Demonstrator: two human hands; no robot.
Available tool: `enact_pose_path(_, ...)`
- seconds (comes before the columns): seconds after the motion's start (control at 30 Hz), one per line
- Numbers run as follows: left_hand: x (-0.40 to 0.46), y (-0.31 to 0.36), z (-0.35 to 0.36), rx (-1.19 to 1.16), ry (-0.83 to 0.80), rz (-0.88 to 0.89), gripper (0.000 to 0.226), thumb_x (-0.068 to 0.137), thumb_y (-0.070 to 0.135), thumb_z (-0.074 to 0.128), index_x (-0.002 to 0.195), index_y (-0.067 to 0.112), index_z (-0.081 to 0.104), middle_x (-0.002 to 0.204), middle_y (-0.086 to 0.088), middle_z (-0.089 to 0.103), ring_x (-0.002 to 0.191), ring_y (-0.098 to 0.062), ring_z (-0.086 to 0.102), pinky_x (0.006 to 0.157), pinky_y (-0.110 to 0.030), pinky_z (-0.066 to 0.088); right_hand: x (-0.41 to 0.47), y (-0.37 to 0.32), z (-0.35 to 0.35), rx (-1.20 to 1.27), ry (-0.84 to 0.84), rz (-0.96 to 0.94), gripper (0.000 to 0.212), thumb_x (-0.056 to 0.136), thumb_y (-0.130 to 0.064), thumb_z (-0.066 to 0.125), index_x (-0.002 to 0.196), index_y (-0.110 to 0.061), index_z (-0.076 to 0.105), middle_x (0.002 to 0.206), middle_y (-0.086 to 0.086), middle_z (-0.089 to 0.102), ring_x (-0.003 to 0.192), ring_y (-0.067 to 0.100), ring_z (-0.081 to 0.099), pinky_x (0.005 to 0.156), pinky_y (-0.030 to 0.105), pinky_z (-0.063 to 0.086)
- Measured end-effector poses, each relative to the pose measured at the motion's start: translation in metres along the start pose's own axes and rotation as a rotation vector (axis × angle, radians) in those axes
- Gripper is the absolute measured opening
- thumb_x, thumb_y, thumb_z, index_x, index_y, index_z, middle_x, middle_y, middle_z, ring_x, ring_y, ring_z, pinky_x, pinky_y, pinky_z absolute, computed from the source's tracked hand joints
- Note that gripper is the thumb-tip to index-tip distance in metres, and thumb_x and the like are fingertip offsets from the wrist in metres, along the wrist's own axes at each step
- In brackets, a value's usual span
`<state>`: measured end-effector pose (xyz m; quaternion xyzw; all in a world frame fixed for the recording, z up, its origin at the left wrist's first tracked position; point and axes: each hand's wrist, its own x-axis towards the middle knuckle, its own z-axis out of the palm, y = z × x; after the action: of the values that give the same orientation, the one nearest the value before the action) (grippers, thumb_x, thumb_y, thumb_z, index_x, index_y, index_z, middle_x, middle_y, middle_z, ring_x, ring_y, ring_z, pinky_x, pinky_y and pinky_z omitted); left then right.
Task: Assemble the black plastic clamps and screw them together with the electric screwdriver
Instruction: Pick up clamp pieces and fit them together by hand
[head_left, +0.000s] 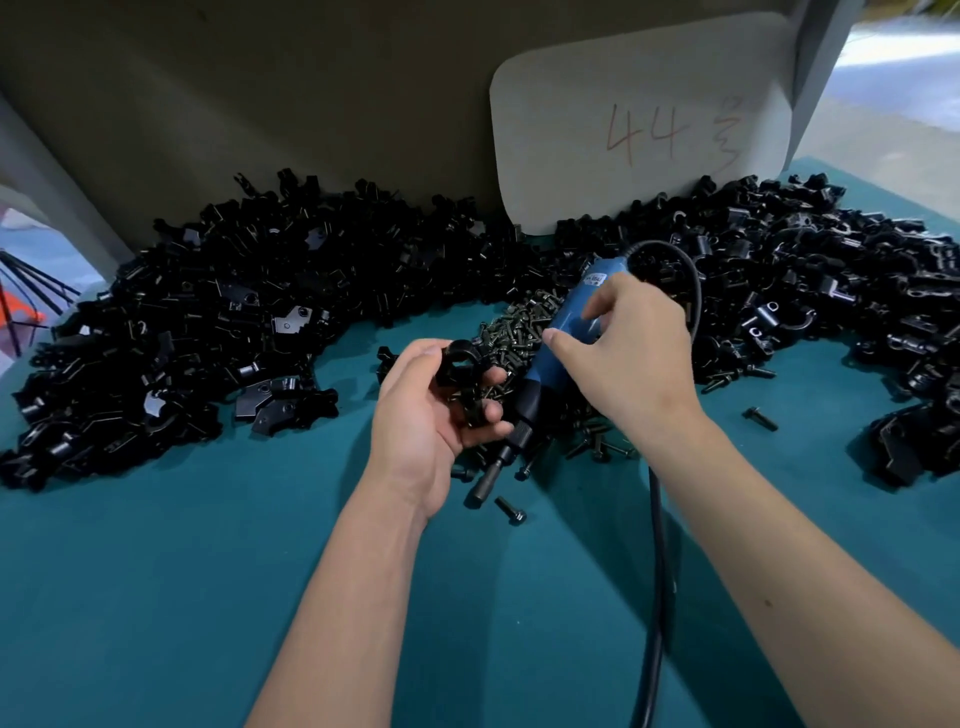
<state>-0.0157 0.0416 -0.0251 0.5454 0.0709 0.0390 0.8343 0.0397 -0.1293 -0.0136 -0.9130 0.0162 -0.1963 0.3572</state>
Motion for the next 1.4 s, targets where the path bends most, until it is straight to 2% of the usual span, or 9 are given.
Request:
enact_pose_path(0.17, 0.001, -0.005, 0.007, 0.2, 0.015, 0.091, 0.025, 0.111, 0.021, 0.031, 0.104, 0.015, 0.054, 0.085, -0.015, 0.072, 0.055, -0.023, 0.055, 0.048, -0.031, 0.048, -0.001, -0.005, -0.002, 0.249, -0.131, -0.215, 0.023, 0.092, -0.038, 0.076, 0.078, -0.023, 0.067, 0.067, -0.011, 0.063, 0.064, 0.004, 0.058, 0.064, 0.023, 0.045)
enact_pose_path(0.3, 0.0, -0.005, 0.021, 0.419, 0.046, 0.233, 0.027, 0.108, 0.028, 0.039, 0.093, 0.018, 0.059, 0.078, -0.003, 0.067, 0.058, -0.019, 0.06, 0.049, -0.033, 0.051, 0.001, -0.016, -0.019, 0.371, -0.467, -0.38, 0.021, 0.09, -0.043, 0.077, 0.096, -0.023, 0.074, 0.08, -0.005, 0.069, 0.067, 0.011, 0.061, 0.068, 0.03, 0.053)
enact_pose_path(0.43, -0.005, -0.004, 0.048, 0.438, 0.05, 0.283, 0.037, 0.103, 0.039, 0.038, 0.097, 0.01, 0.06, 0.093, -0.026, 0.068, 0.075, -0.043, 0.068, 0.058, -0.048, 0.062, 0.011, -0.006, -0.04, 0.354, -0.462, -0.373, 0.016, 0.088, -0.019, 0.083, 0.101, -0.017, 0.074, 0.076, -0.012, 0.067, 0.061, 0.006, 0.06, 0.061, 0.023, 0.051)
enact_pose_path(0.53, -0.006, -0.014, 0.08, 0.609, 0.028, 0.247, 0.041, 0.095, 0.048, 0.039, 0.098, 0.015, 0.065, 0.091, -0.019, 0.07, 0.082, -0.043, 0.069, 0.076, -0.062, 0.059, 0.022, 0.014, -0.067, 0.223, -0.514, -0.28, 0.013, 0.089, -0.018, 0.083, 0.099, -0.015, 0.075, 0.075, -0.009, 0.065, 0.062, 0.006, 0.057, 0.06, 0.024, 0.049)
enact_pose_path(0.6, -0.006, -0.023, 0.106, 0.782, 0.016, 0.289, 0.031, 0.096, 0.041, 0.047, 0.107, 0.023, 0.07, 0.092, -0.007, 0.074, 0.091, -0.035, 0.07, 0.087, -0.049, 0.057, 0.028, 0.033, -0.091, 0.076, -0.533, -0.219, 0.013, 0.088, -0.022, 0.083, 0.097, -0.016, 0.076, 0.075, -0.005, 0.067, 0.061, 0.006, 0.057, 0.061, 0.025, 0.049)
enact_pose_path(0.83, -0.029, -0.084, 0.211, 0.948, -0.23, 0.175, 0.018, 0.093, 0.014, 0.06, 0.094, 0.016, 0.078, 0.092, -0.009, 0.077, 0.092, -0.033, 0.068, 0.08, -0.042, 0.055, 0.028, 0.102, -0.178, -0.44, -0.616, 0.082, 0.016, 0.077, -0.024, 0.089, 0.084, -0.027, 0.075, 0.082, -0.006, 0.074, 0.081, 0.018, 0.069, 0.075, 0.031, 0.055)
enact_pose_path(1.1, -0.03, -0.109, 0.256, 1.026, -0.229, 0.164, 0.018, 0.094, 0.014, 0.061, 0.096, 0.015, 0.078, 0.088, -0.013, 0.069, 0.078, -0.034, 0.055, 0.067, -0.033, 0.04, 0.036, 0.125, -0.189, -0.485, -0.501, 0.166, 0.029, 0.087, -0.001, 0.064, 0.093, -0.027, 0.074, 0.081, -0.013, 0.063, 0.075, 0.009, 0.058, 0.057, 0.02, 0.041)
enact_pose_path(1.27, -0.025, -0.111, 0.243, 0.981, -0.164, 0.214, 0.01, 0.093, 0.023, 0.071, 0.096, 0.015, 0.077, 0.092, -0.006, 0.075, 0.087, -0.029, 0.069, 0.078, -0.034, 0.053, 0.047, 0.115, -0.162, -0.406, -0.317, 0.143, 0.034, 0.083, 0.001, 0.056, 0.094, -0.023, 0.077, 0.097, 0.003, 0.074, 0.088, 0.024, 0.067, 0.073, 0.028, 0.051)
enact_pose_path(1.4, -0.017, -0.104, 0.225, 1.091, -0.103, 0.288, 0.014, 0.095, 0.015, 0.058, 0.088, 0.015, 0.07, 0.086, -0.009, 0.069, 0.08, -0.036, 0.063, 0.061, -0.036, 0.045, 0.057, 0.108, -0.135, -0.396, -0.352, 0.083, 0.037, 0.085, 0.002, 0.061, 0.1, -0.03, 0.072, 0.106, 0.003, 0.071, 0.087, 0.022, 0.064, 0.073, 0.03, 0.052)
